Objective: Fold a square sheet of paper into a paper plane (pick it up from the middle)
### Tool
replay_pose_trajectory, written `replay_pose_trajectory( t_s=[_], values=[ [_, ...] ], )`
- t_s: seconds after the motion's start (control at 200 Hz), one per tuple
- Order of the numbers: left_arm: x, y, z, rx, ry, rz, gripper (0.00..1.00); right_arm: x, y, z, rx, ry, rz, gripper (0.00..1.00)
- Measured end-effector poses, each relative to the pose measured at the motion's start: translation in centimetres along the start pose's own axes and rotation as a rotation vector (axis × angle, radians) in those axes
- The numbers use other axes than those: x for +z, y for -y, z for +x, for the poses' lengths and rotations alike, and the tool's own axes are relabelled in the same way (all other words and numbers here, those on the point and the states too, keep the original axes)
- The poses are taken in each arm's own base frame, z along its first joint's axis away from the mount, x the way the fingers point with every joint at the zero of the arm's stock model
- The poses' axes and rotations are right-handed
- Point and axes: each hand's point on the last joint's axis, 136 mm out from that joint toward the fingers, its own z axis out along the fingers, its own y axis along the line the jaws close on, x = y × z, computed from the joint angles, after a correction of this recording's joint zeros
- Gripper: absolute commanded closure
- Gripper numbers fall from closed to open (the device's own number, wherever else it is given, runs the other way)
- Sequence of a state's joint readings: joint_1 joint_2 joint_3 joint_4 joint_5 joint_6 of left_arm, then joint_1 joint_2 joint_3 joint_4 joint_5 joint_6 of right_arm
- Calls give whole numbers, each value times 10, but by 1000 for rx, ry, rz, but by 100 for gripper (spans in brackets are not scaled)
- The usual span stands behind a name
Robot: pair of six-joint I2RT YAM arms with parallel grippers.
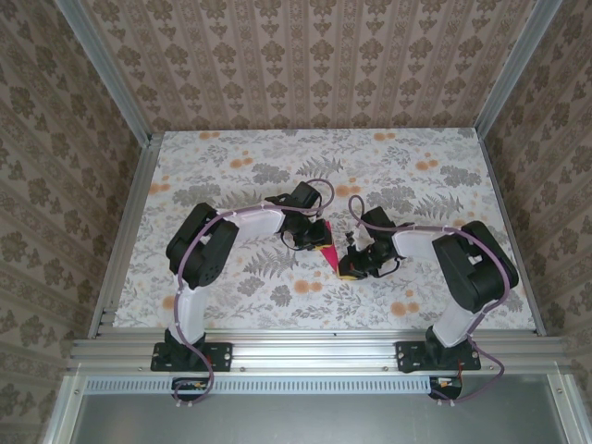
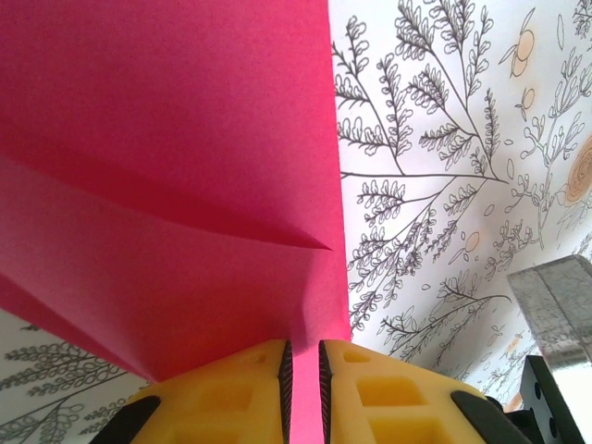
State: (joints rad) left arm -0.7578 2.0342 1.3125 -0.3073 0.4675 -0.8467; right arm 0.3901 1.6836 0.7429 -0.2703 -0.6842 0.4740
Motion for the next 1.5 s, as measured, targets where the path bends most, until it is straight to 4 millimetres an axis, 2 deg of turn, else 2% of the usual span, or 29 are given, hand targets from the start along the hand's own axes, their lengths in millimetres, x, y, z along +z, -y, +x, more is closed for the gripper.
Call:
replay_pose_trajectory(
  t_s=[0.145, 0.285, 0.355, 0.45, 0.595, 0.925, 1.07, 1.21, 1.395, 1.5],
  values=[
    [0, 0, 0, 3, 0, 1, 81, -10, -15, -5, -24, 29, -30, 91],
    [-1, 1, -1, 5, 2, 3, 81, -16, -38, -27, -56, 69, -92, 91],
    [-1, 2, -1, 6, 3, 3, 81, -13, -42, -37, -58, 76, -103, 90],
    [-1, 2, -1, 7, 3, 4, 81, -5, -36, -42, -42, 68, -93, 90],
    [-1, 4, -2, 12, 3, 10, 81, 12, -10, -40, 14, 33, -31, 92],
    [-7, 13, -6, 61, 12, 33, 66, 12, -10, -40, 9, 45, -79, 94],
    [-30, 27, -12, 94, 65, 77, 65, 12, -10, -40, 10, 48, -88, 94],
    [-48, 34, -7, 130, 119, 133, 65, 12, -10, -40, 13, 48, -89, 95],
    [-40, 25, 3, 132, 113, 158, 65, 12, -10, -40, 18, 48, -89, 95],
    [-39, 31, 2, 145, 121, 182, 65, 12, -10, -40, 20, 48, -89, 95]
  ],
)
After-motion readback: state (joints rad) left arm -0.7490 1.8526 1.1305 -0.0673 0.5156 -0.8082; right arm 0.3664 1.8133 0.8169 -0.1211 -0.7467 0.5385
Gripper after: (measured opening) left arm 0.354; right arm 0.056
